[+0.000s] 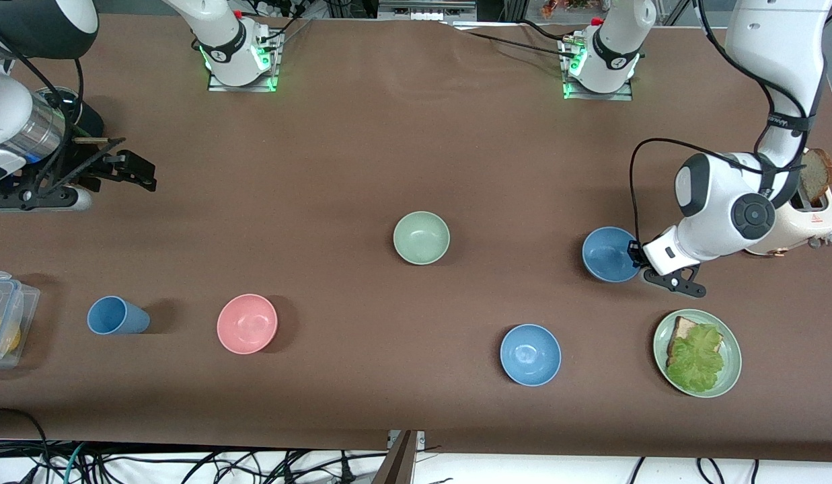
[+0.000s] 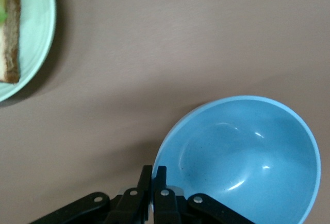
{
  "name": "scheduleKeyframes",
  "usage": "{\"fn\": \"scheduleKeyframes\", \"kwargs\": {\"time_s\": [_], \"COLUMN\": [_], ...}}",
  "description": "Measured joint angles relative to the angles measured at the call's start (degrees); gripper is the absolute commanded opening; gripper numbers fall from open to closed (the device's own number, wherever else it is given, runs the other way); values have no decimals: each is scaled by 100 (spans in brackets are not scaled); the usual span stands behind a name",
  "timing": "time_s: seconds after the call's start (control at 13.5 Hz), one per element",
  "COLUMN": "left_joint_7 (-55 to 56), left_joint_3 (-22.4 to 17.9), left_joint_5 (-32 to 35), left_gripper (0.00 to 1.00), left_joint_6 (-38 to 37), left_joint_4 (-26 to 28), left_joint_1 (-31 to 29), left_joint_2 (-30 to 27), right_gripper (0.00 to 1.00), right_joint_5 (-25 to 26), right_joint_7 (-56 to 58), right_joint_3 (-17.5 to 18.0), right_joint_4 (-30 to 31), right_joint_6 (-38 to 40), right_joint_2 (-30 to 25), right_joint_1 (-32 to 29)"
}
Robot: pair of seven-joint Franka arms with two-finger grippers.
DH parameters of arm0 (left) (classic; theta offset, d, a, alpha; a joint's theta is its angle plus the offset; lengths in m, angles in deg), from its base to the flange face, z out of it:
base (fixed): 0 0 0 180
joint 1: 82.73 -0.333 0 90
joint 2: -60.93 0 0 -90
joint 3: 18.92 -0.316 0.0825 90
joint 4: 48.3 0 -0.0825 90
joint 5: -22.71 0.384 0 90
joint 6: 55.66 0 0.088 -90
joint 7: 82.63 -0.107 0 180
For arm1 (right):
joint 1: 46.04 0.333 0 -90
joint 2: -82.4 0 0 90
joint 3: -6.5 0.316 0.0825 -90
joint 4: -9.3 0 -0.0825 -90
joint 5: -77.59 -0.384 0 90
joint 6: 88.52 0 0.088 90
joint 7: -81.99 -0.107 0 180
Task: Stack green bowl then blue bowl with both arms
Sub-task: 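Carry the blue bowl with the left gripper over the green bowl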
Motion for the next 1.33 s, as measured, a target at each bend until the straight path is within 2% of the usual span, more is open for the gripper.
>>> {"fn": "scheduleKeyframes", "kwargs": {"time_s": [0.22,0.37,0.59,0.81,1.04,1.33], "left_joint_7": [527,1353,2657,3398,3575,3613], "left_joint_3": [566,1114,1297,1303,1306,1305], "left_joint_5": [-6,-7,-8,-9,-14,-15], "left_gripper": [0,0,0,0,0,0], "left_joint_6": [-1469,-1827,-1827,-1434,-1153,-863], "left_joint_4": [-1002,-1489,-1749,-1965,-2254,-2401], "left_joint_1": [84,264,1156,1838,2141,2395], "left_joint_2": [-154,-166,17,628,1170,1356], "right_gripper": [99,100,99,99,99,99], "right_joint_5": [0,0,1,2,3,4], "right_joint_7": [0,0,0,0,0,0], "right_joint_3": [8,9,9,9,9,8], "right_joint_4": [-14,-14,-14,-14,-14,-14], "right_joint_6": [-1,-5,-9,-11,-13,-14], "right_joint_2": [16,44,61,64,65,66], "right_joint_1": [0,-1,-25,-42,-49,-56]}}
